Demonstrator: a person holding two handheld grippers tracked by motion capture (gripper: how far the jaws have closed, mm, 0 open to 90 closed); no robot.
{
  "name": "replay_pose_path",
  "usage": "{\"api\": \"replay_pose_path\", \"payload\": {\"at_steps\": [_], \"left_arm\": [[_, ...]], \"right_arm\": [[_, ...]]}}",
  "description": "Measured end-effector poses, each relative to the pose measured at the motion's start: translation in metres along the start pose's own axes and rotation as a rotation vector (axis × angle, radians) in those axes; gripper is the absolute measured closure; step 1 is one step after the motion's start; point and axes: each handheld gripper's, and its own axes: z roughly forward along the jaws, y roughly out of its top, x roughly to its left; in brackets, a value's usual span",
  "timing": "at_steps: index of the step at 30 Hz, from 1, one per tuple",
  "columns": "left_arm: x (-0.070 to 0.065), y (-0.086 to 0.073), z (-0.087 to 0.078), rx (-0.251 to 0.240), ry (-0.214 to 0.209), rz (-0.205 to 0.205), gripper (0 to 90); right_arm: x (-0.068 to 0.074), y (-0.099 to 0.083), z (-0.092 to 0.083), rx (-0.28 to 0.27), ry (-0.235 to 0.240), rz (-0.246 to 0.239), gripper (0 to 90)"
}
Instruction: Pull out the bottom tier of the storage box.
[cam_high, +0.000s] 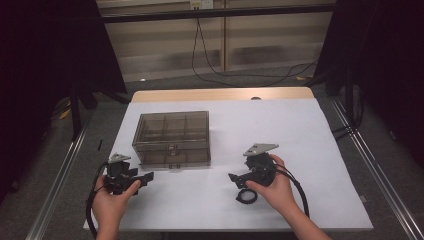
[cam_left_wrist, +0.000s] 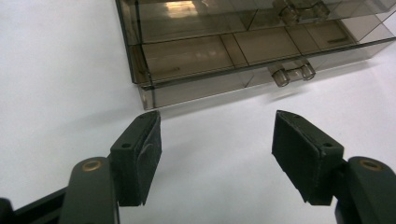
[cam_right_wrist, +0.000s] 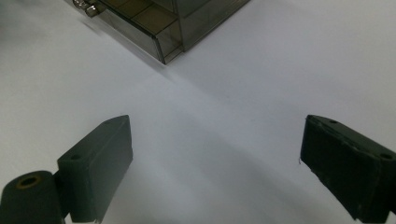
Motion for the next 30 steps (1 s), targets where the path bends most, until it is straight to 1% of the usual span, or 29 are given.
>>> {"api": "replay_pose_path", "payload": {"at_steps": [3, 6, 8, 12, 14, 19, 21, 22, 23, 25, 28, 29, 30], "left_arm": [[0.001, 0.0, 0.0, -0.001, -0.003, 0.0, 33.4], [0.002, 0.0, 0.001, -0.006, -0.006, 0.008, 33.1], [0.002, 0.001, 0.001, -0.005, -0.012, 0.009, 33.1], [0.004, 0.001, 0.001, -0.003, -0.027, -0.002, 33.0], [0.006, 0.0, 0.002, -0.001, -0.029, -0.009, 33.1], [0.008, 0.0, 0.002, -0.009, -0.032, -0.012, 33.3], [0.008, 0.001, 0.002, -0.013, -0.031, -0.004, 33.3], [0.008, 0.001, 0.002, -0.015, -0.03, 0.003, 33.3], [0.009, 0.001, 0.002, -0.016, -0.029, 0.008, 33.3], [0.009, 0.001, 0.003, -0.018, -0.03, 0.018, 33.3], [0.009, 0.001, 0.003, -0.023, -0.026, 0.036, 33.6], [0.01, 0.001, 0.003, -0.024, -0.035, 0.039, 35.0], [0.01, 0.001, 0.003, -0.028, -0.037, 0.032, 35.4]], "right_arm": [[0.001, 0.001, 0.001, -0.002, -0.004, 0.003, 9.2], [0.002, 0.004, 0.004, -0.017, 0.003, 0.012, 10.7], [0.002, 0.004, 0.005, -0.019, 0.003, 0.008, 11.5], [0.006, 0.005, 0.009, -0.017, 0.014, 0.01, 12.5], [0.008, 0.006, 0.012, -0.018, 0.018, 0.003, 13.3], [0.011, 0.008, 0.015, -0.016, 0.029, 0.002, 14.6], [0.012, 0.01, 0.016, -0.016, 0.029, 0.003, 15.3], [0.012, 0.011, 0.019, -0.025, 0.039, 0.0, 15.7], [0.012, 0.011, 0.019, -0.025, 0.039, 0.0, 16.2], [0.014, 0.013, 0.02, -0.015, 0.038, -0.005, 16.6], [0.016, 0.016, 0.022, -0.023, 0.042, -0.025, 20.3], [0.018, 0.017, 0.024, -0.02, 0.044, -0.035, 22.4], [0.019, 0.018, 0.025, -0.023, 0.048, -0.038, 22.4]]}}
